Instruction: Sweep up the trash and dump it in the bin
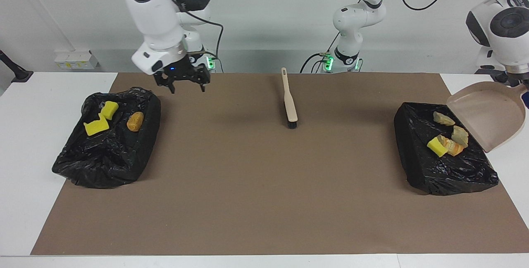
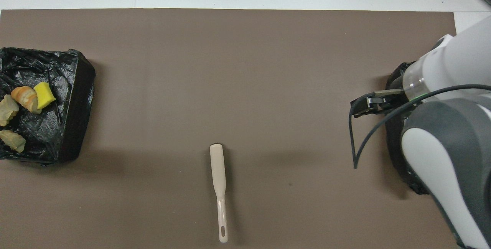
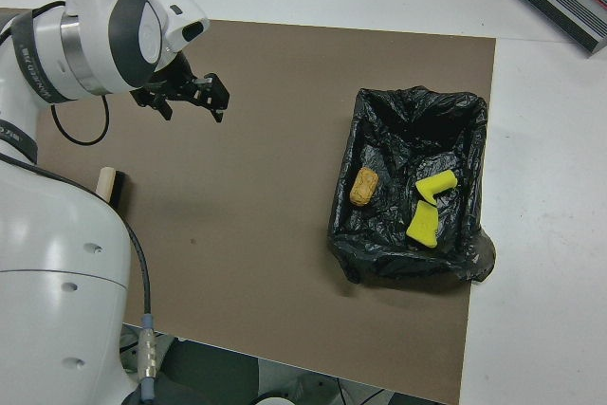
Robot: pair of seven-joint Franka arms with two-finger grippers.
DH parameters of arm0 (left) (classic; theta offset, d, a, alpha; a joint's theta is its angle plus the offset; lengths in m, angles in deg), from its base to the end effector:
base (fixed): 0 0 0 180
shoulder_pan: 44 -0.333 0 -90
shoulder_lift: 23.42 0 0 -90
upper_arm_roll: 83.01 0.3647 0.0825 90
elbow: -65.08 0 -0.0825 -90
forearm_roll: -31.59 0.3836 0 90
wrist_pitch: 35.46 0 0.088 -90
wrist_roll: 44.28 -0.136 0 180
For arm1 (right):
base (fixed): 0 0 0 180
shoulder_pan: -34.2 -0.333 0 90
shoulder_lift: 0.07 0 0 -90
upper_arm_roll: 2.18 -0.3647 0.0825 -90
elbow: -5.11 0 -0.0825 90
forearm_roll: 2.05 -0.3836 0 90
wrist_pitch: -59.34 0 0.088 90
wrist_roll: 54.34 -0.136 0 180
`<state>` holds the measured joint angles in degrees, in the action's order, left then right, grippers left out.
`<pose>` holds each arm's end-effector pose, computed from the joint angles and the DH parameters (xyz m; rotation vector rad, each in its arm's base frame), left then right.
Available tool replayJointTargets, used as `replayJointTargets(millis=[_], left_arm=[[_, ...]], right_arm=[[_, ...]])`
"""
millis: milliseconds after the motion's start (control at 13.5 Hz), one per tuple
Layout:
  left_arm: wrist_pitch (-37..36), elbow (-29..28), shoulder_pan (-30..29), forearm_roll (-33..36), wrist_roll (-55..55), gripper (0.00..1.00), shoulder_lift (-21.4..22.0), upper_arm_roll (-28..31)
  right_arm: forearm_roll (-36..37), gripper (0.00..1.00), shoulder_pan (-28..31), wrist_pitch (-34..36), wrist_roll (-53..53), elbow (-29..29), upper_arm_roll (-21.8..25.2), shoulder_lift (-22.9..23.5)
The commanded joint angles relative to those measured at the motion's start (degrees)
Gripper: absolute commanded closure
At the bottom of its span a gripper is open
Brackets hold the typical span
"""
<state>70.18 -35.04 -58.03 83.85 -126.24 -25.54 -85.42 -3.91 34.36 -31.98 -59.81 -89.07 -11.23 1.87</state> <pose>0.5637 0.2029 0.6037 -1.7755 1.5935 0.7726 0.5540 0.0896 0.5933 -3.1103 -0.0898 0.1361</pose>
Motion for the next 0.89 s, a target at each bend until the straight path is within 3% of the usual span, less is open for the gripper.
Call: replayJointTargets(millis=[0,222,591,812], left_arm=[[-4.9,0.62,3.91,4.32,1.97,1.0,1.34,0.57],[-6.84,1.42,6.9,2.15,6.62,1.0,1.43,-0.05],[-7.2,0.19,8.76,-21.28,17.95,1.0,2.13,-0.05],[-6.15,-2.27,14.45,-27.29,33.37,1.0,0.9,-0.05]], right_arm=[[1.33,0.0,3.26,1.75,7.03,0.49,0.08,-0.89],[1.24,0.0,4.68,1.58,6.87,0.41,2.46,-1.06],[0.98,0.0,5.12,1.14,6.69,0.41,2.46,-1.15],[1.24,0.0,5.12,0.96,6.61,0.41,2.46,-1.15]])
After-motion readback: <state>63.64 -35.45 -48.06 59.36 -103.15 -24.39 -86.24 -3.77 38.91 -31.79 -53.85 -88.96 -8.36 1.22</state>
